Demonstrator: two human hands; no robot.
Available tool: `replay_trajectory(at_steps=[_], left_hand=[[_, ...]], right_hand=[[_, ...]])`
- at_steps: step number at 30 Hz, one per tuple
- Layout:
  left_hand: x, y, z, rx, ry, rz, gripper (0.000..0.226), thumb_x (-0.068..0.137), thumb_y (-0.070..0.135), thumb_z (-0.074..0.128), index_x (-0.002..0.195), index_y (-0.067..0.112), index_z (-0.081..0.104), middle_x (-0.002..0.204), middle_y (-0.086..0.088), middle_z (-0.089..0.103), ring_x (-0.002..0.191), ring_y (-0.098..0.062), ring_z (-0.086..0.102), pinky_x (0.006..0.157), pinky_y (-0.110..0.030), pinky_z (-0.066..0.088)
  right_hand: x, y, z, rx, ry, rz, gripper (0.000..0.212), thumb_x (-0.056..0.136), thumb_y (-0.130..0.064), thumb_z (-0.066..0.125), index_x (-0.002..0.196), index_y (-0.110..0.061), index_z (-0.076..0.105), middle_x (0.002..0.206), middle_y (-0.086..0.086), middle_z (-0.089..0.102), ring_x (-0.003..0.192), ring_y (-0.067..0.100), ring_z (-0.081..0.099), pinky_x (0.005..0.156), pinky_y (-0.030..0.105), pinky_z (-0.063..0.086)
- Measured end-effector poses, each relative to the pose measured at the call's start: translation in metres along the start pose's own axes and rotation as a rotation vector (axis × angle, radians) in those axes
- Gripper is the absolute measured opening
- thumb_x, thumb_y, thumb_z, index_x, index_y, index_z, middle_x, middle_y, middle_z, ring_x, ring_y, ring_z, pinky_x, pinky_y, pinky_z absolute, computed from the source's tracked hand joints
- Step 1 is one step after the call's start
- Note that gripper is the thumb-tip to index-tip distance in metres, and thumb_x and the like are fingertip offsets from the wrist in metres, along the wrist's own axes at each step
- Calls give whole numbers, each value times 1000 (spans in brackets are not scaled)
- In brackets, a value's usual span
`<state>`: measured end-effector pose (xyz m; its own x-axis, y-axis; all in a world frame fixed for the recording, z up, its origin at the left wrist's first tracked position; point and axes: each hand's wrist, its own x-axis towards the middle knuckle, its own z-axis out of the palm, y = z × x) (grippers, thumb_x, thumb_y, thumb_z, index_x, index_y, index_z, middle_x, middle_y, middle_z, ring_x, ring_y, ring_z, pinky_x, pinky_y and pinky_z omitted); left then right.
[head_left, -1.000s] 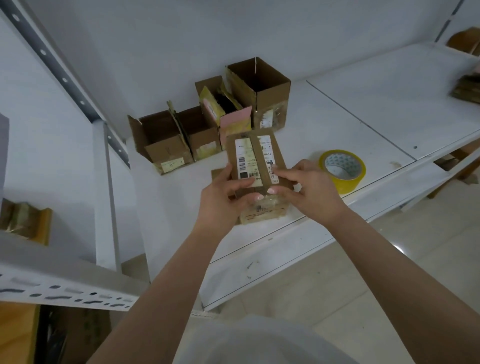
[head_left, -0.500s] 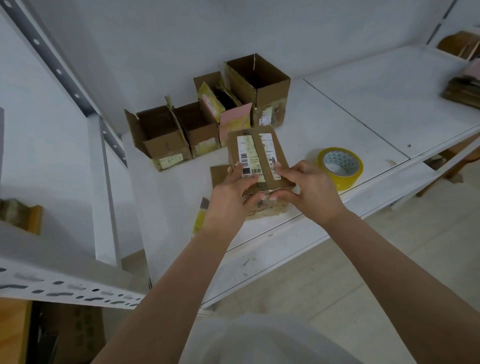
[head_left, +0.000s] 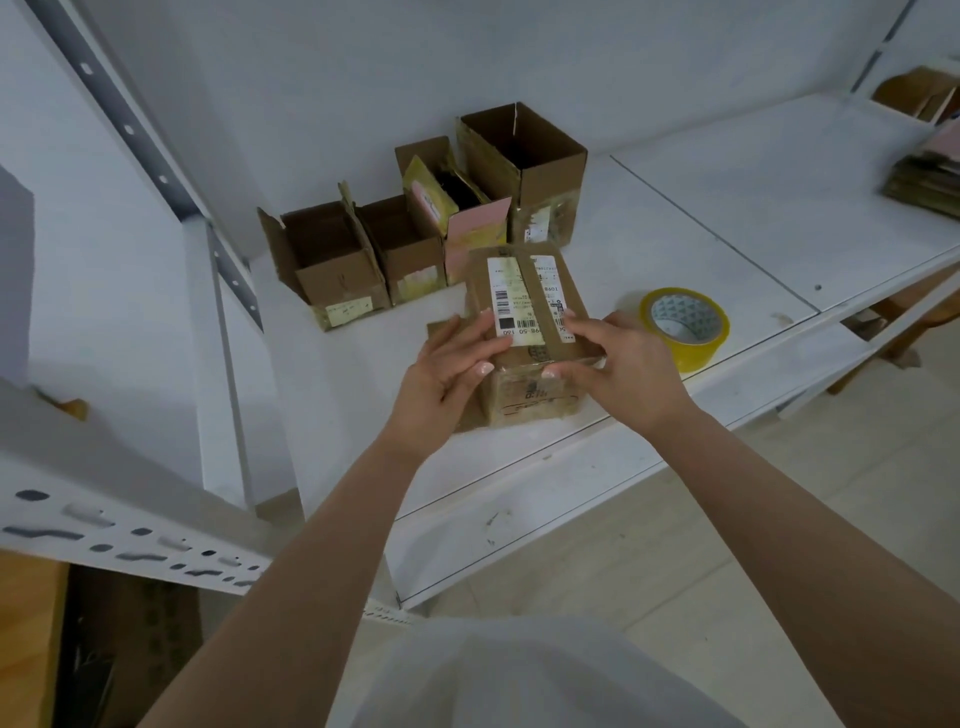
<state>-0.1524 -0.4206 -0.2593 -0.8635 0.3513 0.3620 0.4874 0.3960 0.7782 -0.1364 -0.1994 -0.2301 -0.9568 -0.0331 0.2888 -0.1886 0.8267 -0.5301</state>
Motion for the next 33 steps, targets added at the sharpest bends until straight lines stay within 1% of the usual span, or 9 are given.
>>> replay_trajectory(at_steps=[2, 5, 8, 11, 14, 19, 24, 29, 33], left_hand=[[5, 3, 8, -24, 52, 1, 31, 99, 15, 51, 129, 14, 60, 146, -6, 47, 146, -21, 26, 120, -49, 19], [19, 15, 7, -96, 108, 54, 33, 97, 27, 50, 125, 13, 63, 143, -11, 51, 144, -28, 30, 119, -50, 21], [34, 35, 2, -211, 175, 94, 31, 96, 30, 51, 118, 15, 65, 140, -10, 53, 140, -23, 38, 114, -47, 33], [42, 49, 0, -198, 225, 173, 25, 98, 23, 47, 112, 11, 64, 127, 6, 56, 126, -5, 48, 103, -21, 39], [41, 54, 3, -103, 205, 168, 30, 100, 22, 39, 109, 1, 59, 119, -8, 56, 115, -7, 48, 97, -15, 35], [31, 56, 10, -34, 205, 89, 40, 102, 31, 35, 112, -1, 55, 115, -14, 53, 108, -10, 44, 95, -16, 35], [30, 61, 10, -192, 235, -25, 36, 96, 38, 49, 130, 24, 48, 130, 0, 51, 120, -13, 51, 98, -30, 46], [32, 62, 12, -202, 352, -127, 9, 97, 32, 55, 103, 26, 58, 114, 10, 56, 111, -13, 55, 96, -44, 48], [37, 62, 11, -142, 355, -154, 4, 99, 36, 51, 98, 39, 50, 117, -1, 57, 109, -13, 54, 97, -38, 46]], right_hand=[[2, 1, -5, 79, 12, 34, 63, 75, -41, 79, 130, -16, 61, 100, 13, 62, 87, 24, 62, 77, 29, 48], [7, -4, -16, 170, 20, 80, 61, 75, -45, 76, 127, -16, 64, 102, 12, 65, 90, 22, 63, 81, 30, 50], [13, -17, -31, 292, 18, 107, 67, 72, -55, 67, 122, -11, 67, 102, 7, 70, 93, 22, 66, 86, 41, 54], [16, -23, -39, 362, 29, 153, 50, 79, -44, 72, 116, -11, 71, 96, -1, 72, 91, 18, 69, 86, 40, 56], [17, -28, -43, 304, 23, 162, 45, 80, -44, 73, 114, -14, 72, 95, 0, 73, 88, 17, 68, 84, 39, 55], [18, -36, -46, 218, -26, 134, 49, 79, -49, 72, 116, -15, 71, 105, 2, 73, 96, 16, 67, 87, 42, 54], [17, -44, -46, 190, 16, 105, 54, 76, -54, 72, 116, -17, 71, 106, 0, 73, 94, 13, 66, 85, 37, 53], [12, -39, -43, 290, 62, 84, 43, 83, -33, 75, 123, -17, 66, 94, -8, 67, 79, 10, 64, 82, 37, 56], [10, -30, -43, 257, 134, 225, 38, 84, -46, 70, 105, -15, 63, 78, -11, 61, 77, 10, 64, 75, 31, 53]])
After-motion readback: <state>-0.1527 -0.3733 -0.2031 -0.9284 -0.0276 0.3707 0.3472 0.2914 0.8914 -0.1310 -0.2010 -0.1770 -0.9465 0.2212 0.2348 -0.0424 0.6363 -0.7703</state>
